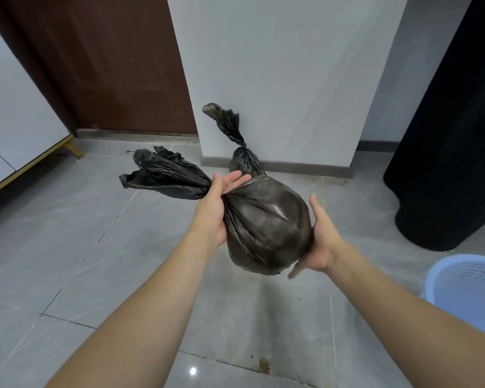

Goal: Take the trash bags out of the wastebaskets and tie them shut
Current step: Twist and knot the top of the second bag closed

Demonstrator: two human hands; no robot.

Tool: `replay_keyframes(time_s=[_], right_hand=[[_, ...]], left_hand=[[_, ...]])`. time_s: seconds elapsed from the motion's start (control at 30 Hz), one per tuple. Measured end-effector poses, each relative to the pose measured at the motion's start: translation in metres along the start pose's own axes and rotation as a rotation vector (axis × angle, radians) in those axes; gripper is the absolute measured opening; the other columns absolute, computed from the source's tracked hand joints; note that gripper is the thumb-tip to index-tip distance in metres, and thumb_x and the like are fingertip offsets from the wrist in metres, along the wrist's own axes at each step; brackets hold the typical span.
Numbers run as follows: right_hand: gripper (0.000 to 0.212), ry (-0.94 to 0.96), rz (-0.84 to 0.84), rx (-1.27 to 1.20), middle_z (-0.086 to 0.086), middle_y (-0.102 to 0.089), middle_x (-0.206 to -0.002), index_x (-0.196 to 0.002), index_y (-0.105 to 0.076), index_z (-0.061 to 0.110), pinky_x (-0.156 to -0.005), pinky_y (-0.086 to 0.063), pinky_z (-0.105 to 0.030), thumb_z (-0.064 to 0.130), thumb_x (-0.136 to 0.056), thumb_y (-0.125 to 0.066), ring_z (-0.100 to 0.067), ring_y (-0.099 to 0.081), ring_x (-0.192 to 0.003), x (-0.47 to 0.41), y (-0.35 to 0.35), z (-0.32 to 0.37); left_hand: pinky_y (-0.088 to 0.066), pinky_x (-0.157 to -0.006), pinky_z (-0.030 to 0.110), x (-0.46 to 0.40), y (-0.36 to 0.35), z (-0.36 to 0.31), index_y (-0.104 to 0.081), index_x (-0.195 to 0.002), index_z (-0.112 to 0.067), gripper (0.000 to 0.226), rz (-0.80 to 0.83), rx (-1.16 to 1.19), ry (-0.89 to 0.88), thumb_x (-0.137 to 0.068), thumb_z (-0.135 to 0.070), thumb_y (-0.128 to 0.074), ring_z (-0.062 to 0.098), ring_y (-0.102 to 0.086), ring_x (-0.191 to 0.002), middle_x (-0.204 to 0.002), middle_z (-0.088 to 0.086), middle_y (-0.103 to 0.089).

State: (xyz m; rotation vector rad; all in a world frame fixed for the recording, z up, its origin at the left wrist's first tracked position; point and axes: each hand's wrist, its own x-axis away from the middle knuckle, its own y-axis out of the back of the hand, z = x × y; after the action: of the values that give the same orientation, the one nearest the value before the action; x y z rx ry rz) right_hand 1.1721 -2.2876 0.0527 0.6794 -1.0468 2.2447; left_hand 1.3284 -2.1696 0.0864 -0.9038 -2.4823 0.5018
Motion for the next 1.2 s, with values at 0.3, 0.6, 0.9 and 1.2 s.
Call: replay_keyframes(time_s=[0.3, 0.6, 0.9, 1.2], right_hand=[[0.049, 0.518, -0.066, 0.041, -0.01, -0.07, -0.109, -0.126, -0.054, 0.019, -0.076, -0.057, -0.039, 0.002, -0.082, -0.065, -0.027, -0.068, -0.095, -0.001, 0.003, -0.012], [0.094, 0.092, 0.202, -0.159, -0.014, -0.066, -0.126, -0.124, -0.067, 0.021, -0.103, -0.041, -0.056, 0.09, -0.069, -0.036, -0.036, -0.059, -0.121, 0.016, 0.017, -0.003], [0.017, 0.469, -0.092, 0.187, -0.01, -0.067, -0.095, -0.098, -0.059, 0.018, -0.07, -0.054, -0.034, 0.005, -0.087, -0.062, -0.026, -0.064, -0.081, 0.013, 0.021, -0.011], [0.084, 0.683, -0.102, 0.71, 0.017, -0.029, -0.15, -0.146, -0.03, 0.034, -0.108, -0.027, -0.028, 0.035, -0.077, -0.077, -0.001, -0.024, -0.138, 0.011, 0.021, 0.001]], left_hand=[[-0.049, -0.097, 0.042, 0.003, -0.009, -0.005, -0.069, -0.103, -0.016, 0.04, -0.304, -0.118, 0.111, -0.101, -0.044, -0.039, 0.03, -0.066, -0.104, -0.109, 0.009, -0.073], [-0.052, -0.088, 0.041, -0.006, 0.008, -0.003, -0.066, -0.109, -0.005, 0.057, -0.053, 0.127, 0.061, -0.106, -0.043, -0.024, 0.029, -0.067, -0.106, -0.116, 0.014, -0.071], [-0.055, -0.077, 0.034, -0.005, -0.003, -0.004, -0.069, -0.111, -0.005, 0.042, -0.084, -0.186, 0.148, -0.101, -0.035, -0.04, 0.026, -0.068, -0.091, -0.107, 0.013, -0.072], [-0.054, -0.084, 0.039, 0.002, -0.006, 0.002, -0.069, -0.092, 0.004, 0.063, 0.082, -0.284, 0.117, -0.105, -0.044, -0.029, 0.032, -0.07, -0.097, -0.106, 0.023, -0.072]])
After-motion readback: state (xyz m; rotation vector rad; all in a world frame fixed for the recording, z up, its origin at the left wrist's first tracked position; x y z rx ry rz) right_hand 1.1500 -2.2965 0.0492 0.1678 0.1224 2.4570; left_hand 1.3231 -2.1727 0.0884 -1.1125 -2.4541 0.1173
